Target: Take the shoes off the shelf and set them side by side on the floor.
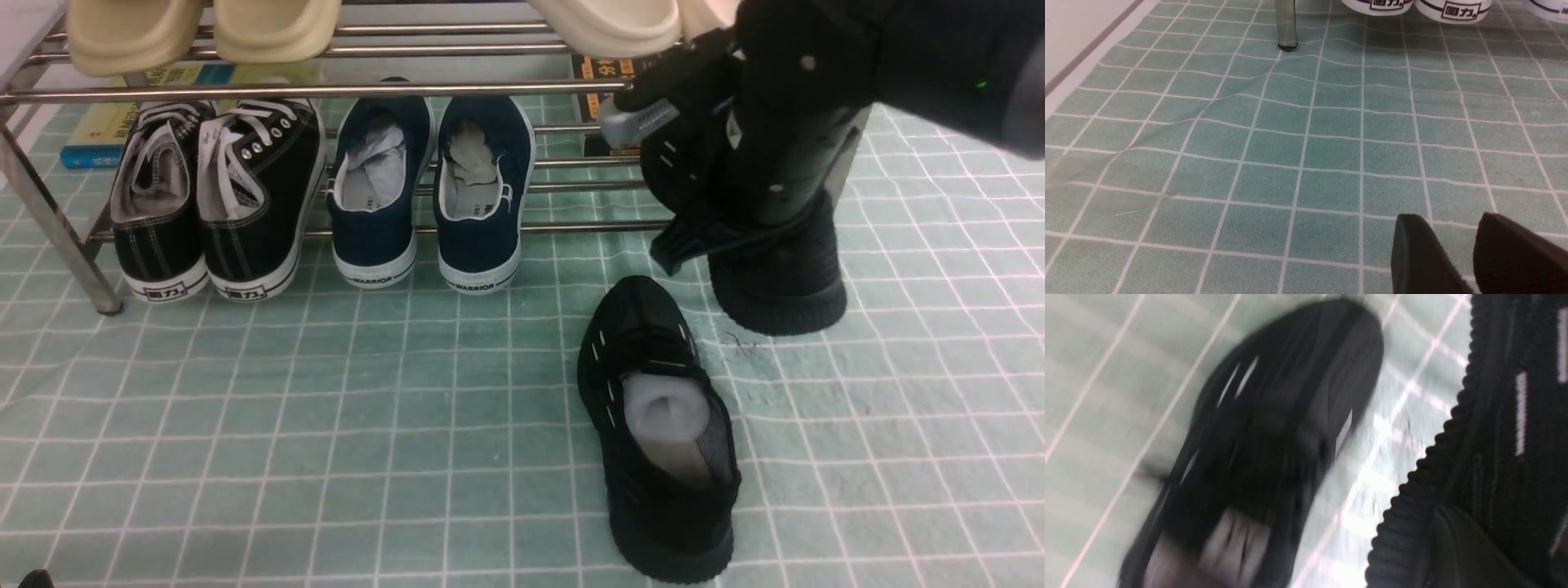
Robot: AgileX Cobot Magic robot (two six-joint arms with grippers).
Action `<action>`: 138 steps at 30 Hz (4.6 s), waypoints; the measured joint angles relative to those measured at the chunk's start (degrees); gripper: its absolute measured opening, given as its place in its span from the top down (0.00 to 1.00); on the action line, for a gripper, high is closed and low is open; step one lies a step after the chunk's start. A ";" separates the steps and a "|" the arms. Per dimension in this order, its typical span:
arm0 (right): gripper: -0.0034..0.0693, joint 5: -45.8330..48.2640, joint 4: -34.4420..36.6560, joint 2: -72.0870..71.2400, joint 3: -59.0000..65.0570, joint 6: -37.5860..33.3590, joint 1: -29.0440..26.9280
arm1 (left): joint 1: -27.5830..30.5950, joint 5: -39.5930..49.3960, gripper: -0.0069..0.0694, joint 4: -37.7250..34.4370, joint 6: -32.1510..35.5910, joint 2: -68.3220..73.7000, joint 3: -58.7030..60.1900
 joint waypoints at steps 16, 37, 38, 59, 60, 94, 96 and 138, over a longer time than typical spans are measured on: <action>0.94 2.92 13.73 -17.81 14.11 -0.14 -0.02 | 0.00 0.07 0.59 0.56 0.00 0.00 0.00; 0.93 -5.54 7.48 -18.84 27.69 1.44 -0.02 | 0.00 0.07 0.59 1.69 0.00 0.00 0.00; 0.93 -6.03 7.41 -18.34 27.69 1.49 -0.02 | 0.00 0.11 0.59 2.00 0.00 0.00 0.00; 0.92 -11.83 2.84 -6.53 27.69 5.54 -0.02 | 0.00 0.11 0.59 2.92 0.00 0.00 0.00; 0.92 -12.52 2.83 -5.91 27.69 7.24 -0.02 | 0.00 0.11 0.59 2.92 0.00 0.00 0.00; 0.87 1.03 18.38 -14.92 13.01 -4.42 -0.02 | 0.00 0.13 0.59 3.07 0.00 0.00 0.00; 0.95 1.17 18.59 -19.05 13.23 -4.42 -0.02 | 0.00 0.13 0.59 3.07 0.00 0.00 0.00; 0.95 -67.29 19.01 -70.25 84.65 -1.45 -0.02 | 0.00 0.13 0.59 3.08 0.00 0.00 0.00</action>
